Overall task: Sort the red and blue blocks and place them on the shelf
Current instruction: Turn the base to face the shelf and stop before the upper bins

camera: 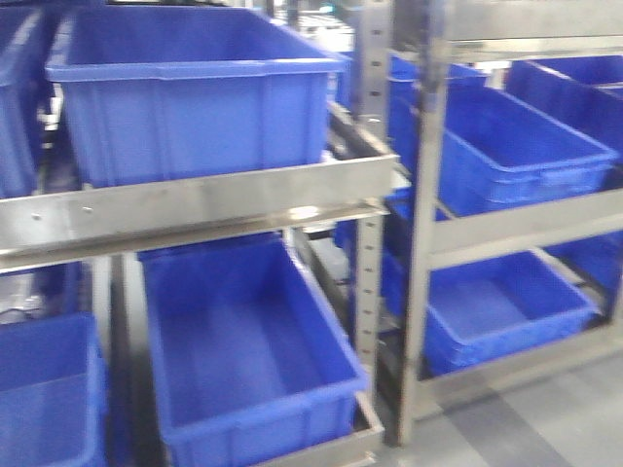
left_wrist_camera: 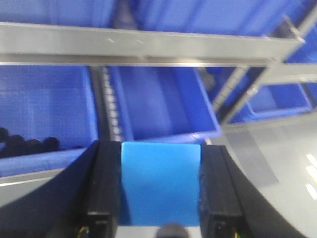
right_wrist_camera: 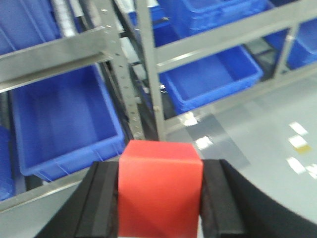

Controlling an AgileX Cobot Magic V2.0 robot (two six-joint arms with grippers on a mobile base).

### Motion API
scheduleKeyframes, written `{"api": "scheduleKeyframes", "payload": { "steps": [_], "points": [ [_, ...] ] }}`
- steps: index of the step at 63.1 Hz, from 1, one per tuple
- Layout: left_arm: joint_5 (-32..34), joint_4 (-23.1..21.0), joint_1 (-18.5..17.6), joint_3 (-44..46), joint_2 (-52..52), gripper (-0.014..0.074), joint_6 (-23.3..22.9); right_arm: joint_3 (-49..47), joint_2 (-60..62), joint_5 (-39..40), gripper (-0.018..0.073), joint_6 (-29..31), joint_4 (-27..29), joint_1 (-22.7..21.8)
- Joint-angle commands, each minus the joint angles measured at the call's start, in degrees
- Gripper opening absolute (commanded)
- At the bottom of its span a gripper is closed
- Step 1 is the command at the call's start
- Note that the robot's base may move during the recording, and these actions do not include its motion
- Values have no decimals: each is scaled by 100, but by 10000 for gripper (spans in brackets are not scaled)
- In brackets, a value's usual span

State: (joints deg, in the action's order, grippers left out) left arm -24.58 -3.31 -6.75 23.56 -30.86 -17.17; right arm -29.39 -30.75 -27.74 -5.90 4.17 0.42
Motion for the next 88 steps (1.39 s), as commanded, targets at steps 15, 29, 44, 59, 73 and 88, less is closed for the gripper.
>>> {"api": "scheduleKeyframes", "payload": {
  "steps": [15,29,44,59,73,88],
  "points": [
    [481,-11,9,162,4,125,-40,-140,-2,439,49,11,-43,-12],
    [481,-11,9,162,4,125,-40,-140,-2,439,49,11,-43,-12],
    [481,-11,9,162,4,125,-40,-140,-2,439,49,11,-43,-12],
    [481,-11,9,162,4,125,-40,-140,-2,439,49,11,-43,-12],
    [481,-11,9,162,4,125,-40,-140,-2,439,49,11,-43,-12],
    [481,-11,9,162,4,125,-40,-140,-2,439,49,11,-43,-12]
  ]
}}
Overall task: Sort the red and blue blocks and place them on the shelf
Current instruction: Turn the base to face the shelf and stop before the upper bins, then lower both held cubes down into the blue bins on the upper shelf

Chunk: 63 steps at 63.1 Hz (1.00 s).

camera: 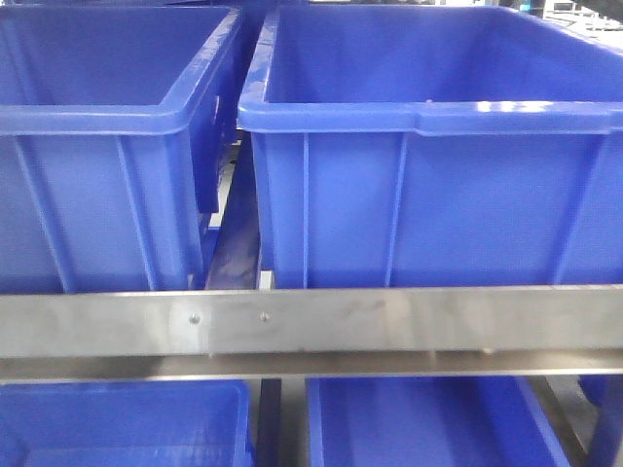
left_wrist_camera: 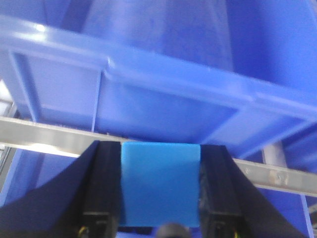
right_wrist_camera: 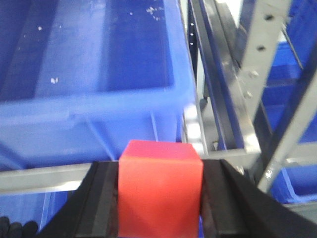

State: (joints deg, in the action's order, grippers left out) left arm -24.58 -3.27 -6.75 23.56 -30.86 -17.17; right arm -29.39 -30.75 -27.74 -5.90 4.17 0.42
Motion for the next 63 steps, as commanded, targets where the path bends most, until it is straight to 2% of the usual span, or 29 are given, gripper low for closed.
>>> {"api": "scheduleKeyframes", "payload": {
  "steps": [1,63],
  "points": [
    [481,-15,9,162,4,125,-40,-140,-2,439,49,11,-43,-12],
    [481,-15,9,162,4,125,-40,-140,-2,439,49,11,-43,-12]
  ]
}}
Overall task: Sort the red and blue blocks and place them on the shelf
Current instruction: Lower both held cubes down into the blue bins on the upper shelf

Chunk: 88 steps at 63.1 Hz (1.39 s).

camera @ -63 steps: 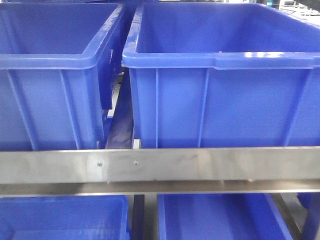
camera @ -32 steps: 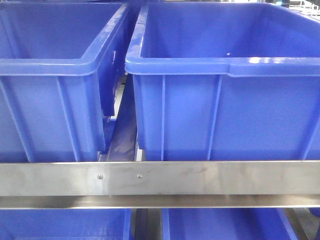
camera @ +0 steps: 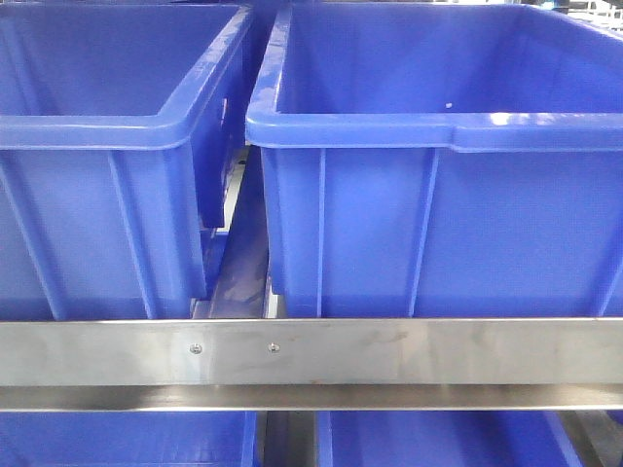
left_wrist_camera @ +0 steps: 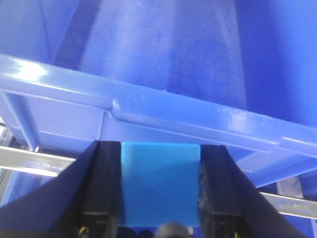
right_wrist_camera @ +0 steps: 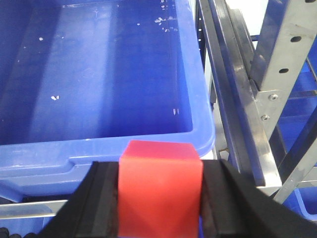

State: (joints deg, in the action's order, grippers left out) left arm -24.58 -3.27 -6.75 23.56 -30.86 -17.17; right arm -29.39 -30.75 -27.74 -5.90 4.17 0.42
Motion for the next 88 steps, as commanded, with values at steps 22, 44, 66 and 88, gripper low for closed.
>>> {"api": "scheduleKeyframes", "payload": {
  "steps": [22,44,66,88],
  "points": [
    [481,-15,9,162,4,125,-40,-140,-2,439,49,11,-43,-12],
    [481,-15,9,162,4,125,-40,-140,-2,439,49,11,-43,-12],
    [481,-15,9,162,4,125,-40,-140,-2,439,49,11,-43,-12],
    [481,-15,9,162,4,125,-40,-140,-2,710,49,11,-58,-12]
  ]
}}
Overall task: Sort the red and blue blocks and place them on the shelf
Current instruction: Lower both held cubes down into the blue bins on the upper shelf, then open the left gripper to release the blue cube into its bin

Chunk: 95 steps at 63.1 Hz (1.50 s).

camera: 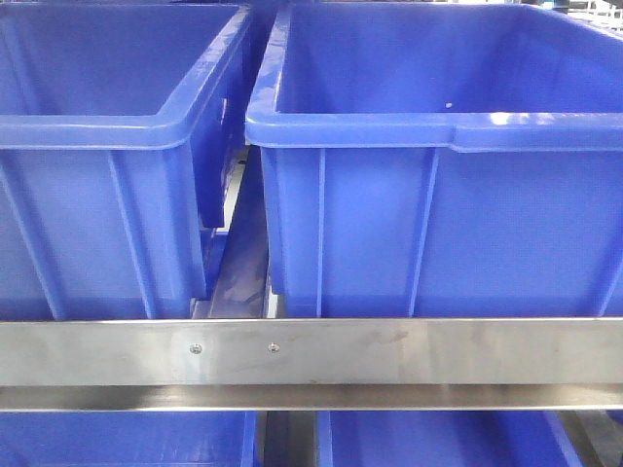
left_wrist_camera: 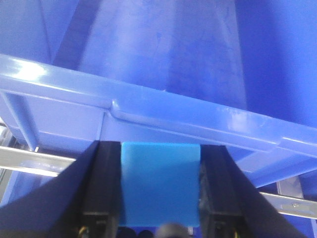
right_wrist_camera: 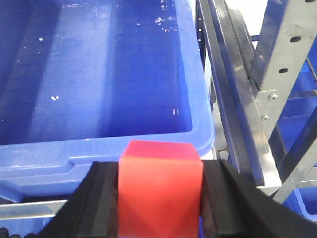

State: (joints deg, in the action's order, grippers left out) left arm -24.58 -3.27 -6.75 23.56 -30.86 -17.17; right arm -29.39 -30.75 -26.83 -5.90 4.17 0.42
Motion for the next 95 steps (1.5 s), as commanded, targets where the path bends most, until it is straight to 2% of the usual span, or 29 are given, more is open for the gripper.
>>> {"api": "scheduleKeyframes", "payload": {
  "steps": [1,48,65,86,95],
  "points": [
    [481,-15,9,162,4,125,-40,-140,-2,618,49,11,-58,-12],
    [509,-15,9,162,4,125,-40,-140,-2,782,49,11,-58,-12],
    [912,-15,9,218,4,125,-30,-179,-76,913,49,104,-58,-12],
    [921,-11,9,923,-703,125,25,-1075,-1105,928,49,209,-58,-12],
    [934,190,9,1369,-1283,125,25,-1530,-1628,928,49,209,-58,7]
  ]
}}
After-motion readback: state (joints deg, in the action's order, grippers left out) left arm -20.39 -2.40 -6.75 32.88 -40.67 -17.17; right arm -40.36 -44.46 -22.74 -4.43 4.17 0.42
